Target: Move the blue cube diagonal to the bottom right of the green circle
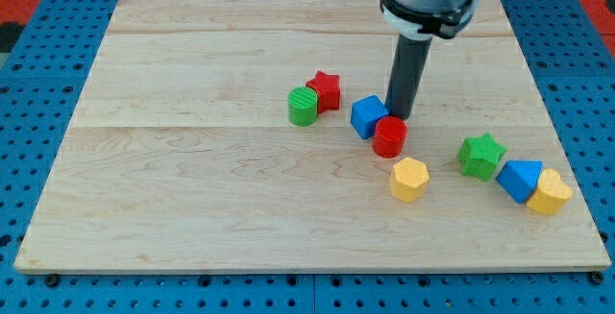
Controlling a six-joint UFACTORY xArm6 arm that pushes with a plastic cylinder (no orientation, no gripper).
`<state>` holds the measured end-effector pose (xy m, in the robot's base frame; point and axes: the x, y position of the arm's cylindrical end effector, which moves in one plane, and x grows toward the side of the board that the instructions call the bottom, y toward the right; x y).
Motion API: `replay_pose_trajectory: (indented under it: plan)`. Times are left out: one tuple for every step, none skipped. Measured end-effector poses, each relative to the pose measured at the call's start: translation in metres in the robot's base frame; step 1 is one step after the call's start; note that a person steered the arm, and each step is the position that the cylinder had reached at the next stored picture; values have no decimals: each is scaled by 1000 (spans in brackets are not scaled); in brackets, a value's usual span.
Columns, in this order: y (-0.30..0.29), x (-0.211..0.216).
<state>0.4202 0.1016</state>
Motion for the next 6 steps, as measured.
replay_pose_trajectory:
  plan:
    - [-18,-3]
    - [-25,6]
    - [-27,46]
    - [-50,79]
    - [-37,77]
    - [-19,47]
